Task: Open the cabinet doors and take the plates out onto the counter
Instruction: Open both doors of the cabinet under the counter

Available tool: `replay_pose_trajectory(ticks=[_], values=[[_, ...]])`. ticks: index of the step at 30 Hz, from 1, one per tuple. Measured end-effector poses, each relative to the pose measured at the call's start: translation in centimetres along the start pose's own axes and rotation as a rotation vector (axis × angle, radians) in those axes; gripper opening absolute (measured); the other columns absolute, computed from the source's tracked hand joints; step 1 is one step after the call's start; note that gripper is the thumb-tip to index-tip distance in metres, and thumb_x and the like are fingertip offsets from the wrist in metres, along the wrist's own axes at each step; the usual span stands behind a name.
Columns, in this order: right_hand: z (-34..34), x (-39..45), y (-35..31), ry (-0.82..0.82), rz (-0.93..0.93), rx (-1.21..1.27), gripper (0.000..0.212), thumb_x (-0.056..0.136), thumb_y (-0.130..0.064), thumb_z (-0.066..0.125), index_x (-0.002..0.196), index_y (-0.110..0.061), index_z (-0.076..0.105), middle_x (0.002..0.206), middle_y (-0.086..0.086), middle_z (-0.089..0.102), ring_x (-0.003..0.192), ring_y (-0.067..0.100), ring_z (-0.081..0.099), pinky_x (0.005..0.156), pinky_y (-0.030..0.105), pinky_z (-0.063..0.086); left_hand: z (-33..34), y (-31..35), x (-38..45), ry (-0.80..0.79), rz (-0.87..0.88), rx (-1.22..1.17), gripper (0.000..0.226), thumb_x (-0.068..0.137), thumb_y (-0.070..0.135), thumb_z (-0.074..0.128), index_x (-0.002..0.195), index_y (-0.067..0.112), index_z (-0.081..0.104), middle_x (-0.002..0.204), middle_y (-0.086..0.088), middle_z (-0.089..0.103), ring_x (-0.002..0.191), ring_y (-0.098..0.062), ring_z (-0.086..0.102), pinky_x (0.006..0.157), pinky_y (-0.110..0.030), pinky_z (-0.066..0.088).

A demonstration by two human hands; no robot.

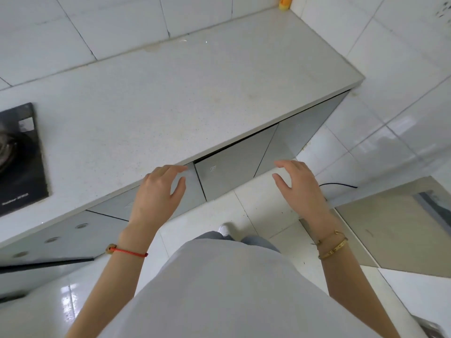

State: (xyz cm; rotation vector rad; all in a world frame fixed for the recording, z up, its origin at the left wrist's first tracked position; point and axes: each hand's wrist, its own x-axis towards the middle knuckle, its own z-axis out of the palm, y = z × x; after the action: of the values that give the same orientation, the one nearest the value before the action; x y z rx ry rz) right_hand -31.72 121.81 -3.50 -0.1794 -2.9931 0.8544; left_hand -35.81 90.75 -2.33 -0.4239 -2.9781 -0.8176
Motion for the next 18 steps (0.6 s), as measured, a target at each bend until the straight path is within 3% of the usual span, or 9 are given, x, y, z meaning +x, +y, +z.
replay_pose_trajectory(ticks=[10,18], values=[[-0.5,9.0,-0.1,-0.121,-0.189,0.022,0.034,0.097,-0.025,0.053,0.129,-0.016,0.056,0.122,0.001,0.062,0.118,0.021,0.050,0.097,0.034,0.044,0.0,1.1,1.9,0.104,-0.176,0.037,0.024,0.093,0.012,0.057,0.116,0.011,0.065,0.113,-0.003,0.069,0.105,-0.024,0.064,0.092,-0.041,0.050],[-1.1,13.9,1.9,-0.254,-0.364,0.054,0.033,0.097,-0.027,0.052,0.129,-0.017,0.057,0.126,-0.003,0.060,0.122,0.016,0.050,0.103,0.034,0.042,2.7,4.9,1.2,0.214,-0.385,0.043,0.023,0.093,0.013,0.058,0.114,0.011,0.066,0.113,-0.002,0.070,0.103,-0.023,0.065,0.088,-0.044,0.052]])
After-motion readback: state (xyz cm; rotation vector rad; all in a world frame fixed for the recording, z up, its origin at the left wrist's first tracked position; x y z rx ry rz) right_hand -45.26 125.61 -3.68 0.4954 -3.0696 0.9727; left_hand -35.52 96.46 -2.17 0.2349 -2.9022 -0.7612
